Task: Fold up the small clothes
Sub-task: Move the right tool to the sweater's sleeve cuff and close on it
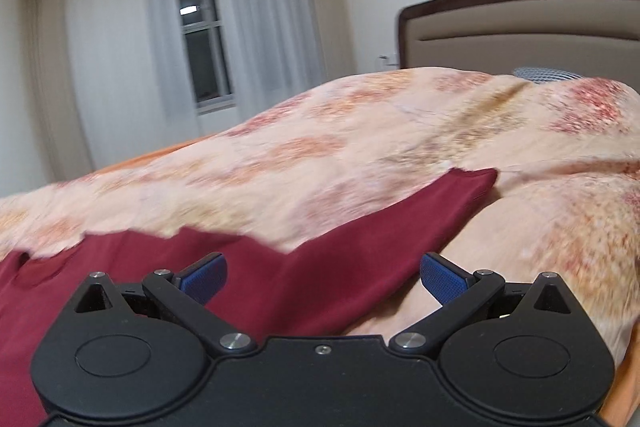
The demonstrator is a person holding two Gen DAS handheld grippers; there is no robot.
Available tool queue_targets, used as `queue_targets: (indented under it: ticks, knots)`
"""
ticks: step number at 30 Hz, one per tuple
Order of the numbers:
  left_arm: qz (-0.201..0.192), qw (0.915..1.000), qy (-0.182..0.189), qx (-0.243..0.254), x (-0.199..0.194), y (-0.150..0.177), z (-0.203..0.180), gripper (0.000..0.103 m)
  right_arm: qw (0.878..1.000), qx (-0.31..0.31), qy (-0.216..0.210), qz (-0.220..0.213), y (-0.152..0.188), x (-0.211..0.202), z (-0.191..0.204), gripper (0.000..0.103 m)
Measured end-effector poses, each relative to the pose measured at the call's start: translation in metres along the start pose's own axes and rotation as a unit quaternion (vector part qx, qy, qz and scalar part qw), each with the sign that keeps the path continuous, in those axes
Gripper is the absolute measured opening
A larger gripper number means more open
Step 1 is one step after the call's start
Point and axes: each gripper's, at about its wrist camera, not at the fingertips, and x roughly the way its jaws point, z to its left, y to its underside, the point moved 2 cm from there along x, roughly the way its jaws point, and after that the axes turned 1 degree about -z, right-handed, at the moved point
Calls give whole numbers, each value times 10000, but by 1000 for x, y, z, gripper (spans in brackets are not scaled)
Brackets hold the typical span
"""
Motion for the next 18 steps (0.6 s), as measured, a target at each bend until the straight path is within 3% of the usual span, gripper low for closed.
queue_targets:
  ticks: [9, 18]
  knots:
    - [304, 9995, -55, -85, 46, 2, -22, 103, 9981, 422, 262, 377, -17, 60, -36, 103]
    - [554, 9985, -30, 13, 58, 18, -31, 103, 9982, 339, 169, 457, -8, 68, -41, 103]
